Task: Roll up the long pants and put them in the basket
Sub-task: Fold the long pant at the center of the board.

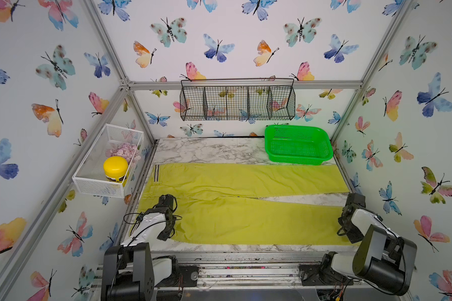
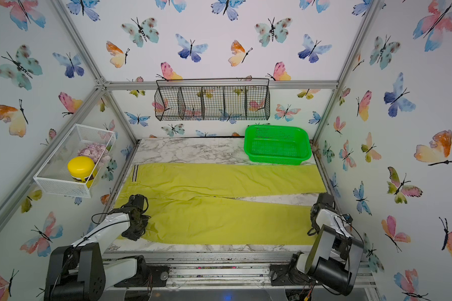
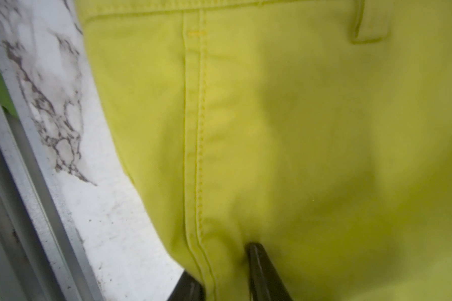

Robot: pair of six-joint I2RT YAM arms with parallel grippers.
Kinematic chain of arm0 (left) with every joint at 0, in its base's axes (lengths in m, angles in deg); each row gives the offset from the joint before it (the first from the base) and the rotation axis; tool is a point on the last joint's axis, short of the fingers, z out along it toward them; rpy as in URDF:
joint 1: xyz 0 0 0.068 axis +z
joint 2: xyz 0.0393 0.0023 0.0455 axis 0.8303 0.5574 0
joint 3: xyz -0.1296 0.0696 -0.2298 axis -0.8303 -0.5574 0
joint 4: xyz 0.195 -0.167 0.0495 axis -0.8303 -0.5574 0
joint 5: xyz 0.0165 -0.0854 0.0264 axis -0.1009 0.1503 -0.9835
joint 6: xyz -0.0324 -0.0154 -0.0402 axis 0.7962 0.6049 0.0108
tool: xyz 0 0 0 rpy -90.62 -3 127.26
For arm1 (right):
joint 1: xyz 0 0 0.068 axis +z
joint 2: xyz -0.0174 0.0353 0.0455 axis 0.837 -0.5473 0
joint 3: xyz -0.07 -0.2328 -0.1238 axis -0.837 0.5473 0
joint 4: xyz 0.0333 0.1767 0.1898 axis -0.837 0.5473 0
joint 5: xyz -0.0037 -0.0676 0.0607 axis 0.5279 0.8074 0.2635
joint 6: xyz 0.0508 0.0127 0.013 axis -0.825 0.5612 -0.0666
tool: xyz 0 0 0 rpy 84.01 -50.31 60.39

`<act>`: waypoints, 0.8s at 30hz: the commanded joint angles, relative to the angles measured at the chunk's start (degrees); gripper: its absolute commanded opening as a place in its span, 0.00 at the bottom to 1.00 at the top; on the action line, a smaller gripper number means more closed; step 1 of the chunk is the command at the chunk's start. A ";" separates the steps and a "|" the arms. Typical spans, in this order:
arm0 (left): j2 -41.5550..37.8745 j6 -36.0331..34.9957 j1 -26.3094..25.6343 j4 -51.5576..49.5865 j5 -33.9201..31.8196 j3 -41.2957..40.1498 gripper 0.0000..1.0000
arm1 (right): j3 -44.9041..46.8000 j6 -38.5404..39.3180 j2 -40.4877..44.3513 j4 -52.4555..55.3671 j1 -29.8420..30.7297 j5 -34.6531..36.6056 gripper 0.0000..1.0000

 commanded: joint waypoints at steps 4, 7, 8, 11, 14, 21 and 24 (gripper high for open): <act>2.00 -1.26 0.42 1.83 7.35 -2.73 0.32 | 3.15 -1.61 -0.46 -7.14 -0.35 -7.52 0.54; 2.27 -1.07 0.42 1.75 7.53 -2.69 0.32 | 2.98 -0.69 -1.92 -7.80 -0.42 -8.21 0.38; 2.31 -1.00 0.43 1.59 7.40 -2.74 0.31 | 2.57 -0.27 -2.56 -7.76 -0.47 -8.23 0.32; 1.75 -0.99 0.56 1.44 7.35 -2.42 0.20 | 0.84 1.78 -4.01 -7.48 -0.47 -8.18 0.19; 0.84 -1.22 0.82 0.78 7.36 -1.24 0.00 | -1.39 3.38 -4.38 -6.67 -0.57 -8.20 0.15; -2.81 -1.20 1.32 -7.21 3.37 7.75 0.00 | -7.61 6.51 -4.27 -4.60 -0.51 -6.11 0.13; -5.29 -1.56 1.52 -9.83 -0.21 12.86 0.00 | -10.46 6.75 -5.03 -3.84 -0.57 -5.38 0.13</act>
